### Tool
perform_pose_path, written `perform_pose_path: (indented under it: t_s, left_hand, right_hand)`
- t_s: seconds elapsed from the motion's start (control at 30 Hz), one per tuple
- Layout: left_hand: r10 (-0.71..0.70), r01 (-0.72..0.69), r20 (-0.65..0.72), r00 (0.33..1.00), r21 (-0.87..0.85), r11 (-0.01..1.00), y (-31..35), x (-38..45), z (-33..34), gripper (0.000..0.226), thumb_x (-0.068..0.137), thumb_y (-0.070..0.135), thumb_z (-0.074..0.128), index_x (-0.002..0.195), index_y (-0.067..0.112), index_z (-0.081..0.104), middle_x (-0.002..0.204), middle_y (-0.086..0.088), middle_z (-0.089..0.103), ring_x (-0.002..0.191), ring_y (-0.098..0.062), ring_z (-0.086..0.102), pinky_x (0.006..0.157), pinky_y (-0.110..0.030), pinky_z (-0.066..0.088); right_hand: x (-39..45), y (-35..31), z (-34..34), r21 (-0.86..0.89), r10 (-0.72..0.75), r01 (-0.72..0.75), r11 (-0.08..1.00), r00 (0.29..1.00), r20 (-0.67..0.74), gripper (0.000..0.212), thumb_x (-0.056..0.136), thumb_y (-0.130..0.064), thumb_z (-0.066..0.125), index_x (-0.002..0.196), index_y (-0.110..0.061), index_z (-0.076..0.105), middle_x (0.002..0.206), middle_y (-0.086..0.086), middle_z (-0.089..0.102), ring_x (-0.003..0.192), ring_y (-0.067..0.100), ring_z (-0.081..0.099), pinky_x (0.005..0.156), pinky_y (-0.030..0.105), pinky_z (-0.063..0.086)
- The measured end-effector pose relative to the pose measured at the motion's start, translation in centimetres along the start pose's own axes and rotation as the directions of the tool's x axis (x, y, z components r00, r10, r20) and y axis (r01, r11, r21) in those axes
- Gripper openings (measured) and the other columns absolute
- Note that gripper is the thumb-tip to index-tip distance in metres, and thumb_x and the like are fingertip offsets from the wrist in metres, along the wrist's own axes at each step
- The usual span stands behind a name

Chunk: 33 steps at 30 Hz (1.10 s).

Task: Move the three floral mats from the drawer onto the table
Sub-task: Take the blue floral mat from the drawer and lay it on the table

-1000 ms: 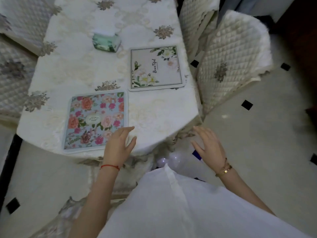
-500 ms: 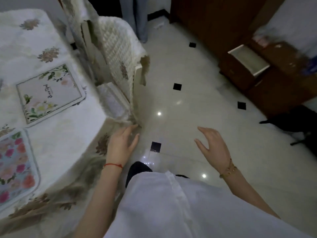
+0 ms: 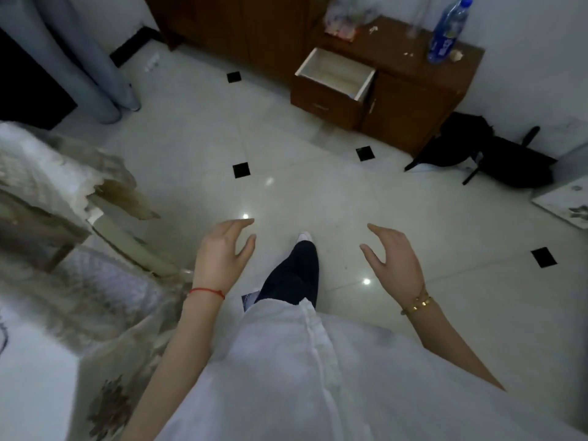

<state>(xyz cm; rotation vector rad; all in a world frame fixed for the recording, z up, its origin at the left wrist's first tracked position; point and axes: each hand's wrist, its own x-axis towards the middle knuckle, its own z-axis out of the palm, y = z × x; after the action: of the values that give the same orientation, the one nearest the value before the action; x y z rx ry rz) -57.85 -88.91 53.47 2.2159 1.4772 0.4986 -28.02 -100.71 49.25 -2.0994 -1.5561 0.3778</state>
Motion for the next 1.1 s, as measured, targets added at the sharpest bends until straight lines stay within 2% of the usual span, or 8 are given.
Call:
perform_pose_path:
  t_s: [0.2, 0.4, 0.53, 0.73, 0.97, 1.1]
  left_hand:
    - [0.068, -0.068, 0.007, 0.998, -0.019, 0.998, -0.4, 15.8, 1.4, 0.03, 0.089, 0.018, 0.065, 0.118, 0.01, 0.065, 0.114, -0.009, 0.068, 0.107, -0.028, 0.062, 0.096, -0.043, 0.048]
    - [0.171, -0.172, 0.018, 0.985, 0.008, 0.985, 0.5, 32.4, 1.0, 0.029, 0.088, 0.019, 0.066, 0.117, 0.014, 0.065, 0.11, -0.006, 0.069, 0.104, -0.027, 0.062, 0.091, -0.04, 0.05]
    - [0.218, -0.218, 0.037, 0.975, 0.007, 0.976, 1.4, 41.5, 0.9, 0.028, 0.09, 0.021, 0.064, 0.117, 0.013, 0.065, 0.111, -0.007, 0.069, 0.105, -0.027, 0.062, 0.091, -0.039, 0.05]
    - [0.25, -0.25, 0.067, 0.966, -0.006, 0.968, 1.5, 54.1, 2.6, 0.029, 0.09, 0.019, 0.063, 0.118, 0.011, 0.065, 0.115, -0.007, 0.068, 0.108, -0.025, 0.061, 0.094, -0.036, 0.049]
    - [0.298, -0.299, 0.09, 0.95, -0.005, 0.954, 0.3, 69.7, 5.9, 0.031, 0.091, 0.019, 0.062, 0.12, 0.009, 0.063, 0.115, -0.008, 0.068, 0.105, -0.023, 0.062, 0.092, -0.033, 0.049]
    - [0.296, -0.295, 0.09, 0.951, -0.023, 0.955, 0.5, 78.3, 7.0, 0.03, 0.092, 0.016, 0.062, 0.12, 0.008, 0.063, 0.115, -0.009, 0.067, 0.104, -0.023, 0.062, 0.092, -0.032, 0.05]
  right_hand:
    - [12.7, 2.0, -1.0, -0.012, 0.095, -0.095, 0.995, 0.995, -0.03, 0.043, 0.089, -0.02, 0.067, 0.127, -0.002, 0.058, 0.12, 0.014, 0.064, 0.112, 0.031, 0.057, 0.099, 0.032, 0.041]
    - [26.3, 2.4, -2.5, -0.022, 0.158, -0.162, 0.986, 0.979, -0.129, 0.042, 0.089, -0.022, 0.067, 0.127, -0.005, 0.057, 0.12, 0.012, 0.064, 0.112, 0.029, 0.057, 0.098, 0.033, 0.043]
    - [34.1, 2.7, -2.6, -0.006, 0.204, -0.207, 0.978, 0.97, -0.128, 0.043, 0.091, -0.025, 0.064, 0.129, -0.006, 0.056, 0.121, 0.011, 0.063, 0.114, 0.027, 0.055, 0.099, 0.027, 0.038]
    - [45.5, 4.6, -1.3, 0.018, 0.208, -0.208, 0.978, 0.97, -0.126, 0.044, 0.091, -0.024, 0.064, 0.13, -0.006, 0.054, 0.12, 0.012, 0.063, 0.112, 0.028, 0.057, 0.097, 0.035, 0.045]
    - [60.0, 8.7, 1.1, 0.068, 0.277, -0.27, 0.961, 0.951, -0.138, 0.04, 0.091, -0.022, 0.065, 0.126, -0.005, 0.057, 0.112, 0.014, 0.065, 0.107, 0.029, 0.058, 0.092, 0.033, 0.045]
    - [68.0, 9.9, 1.4, 0.094, 0.31, -0.301, 0.949, 0.943, -0.117, 0.041, 0.092, -0.023, 0.063, 0.13, -0.008, 0.055, 0.118, 0.012, 0.064, 0.111, 0.026, 0.057, 0.093, 0.022, 0.038]
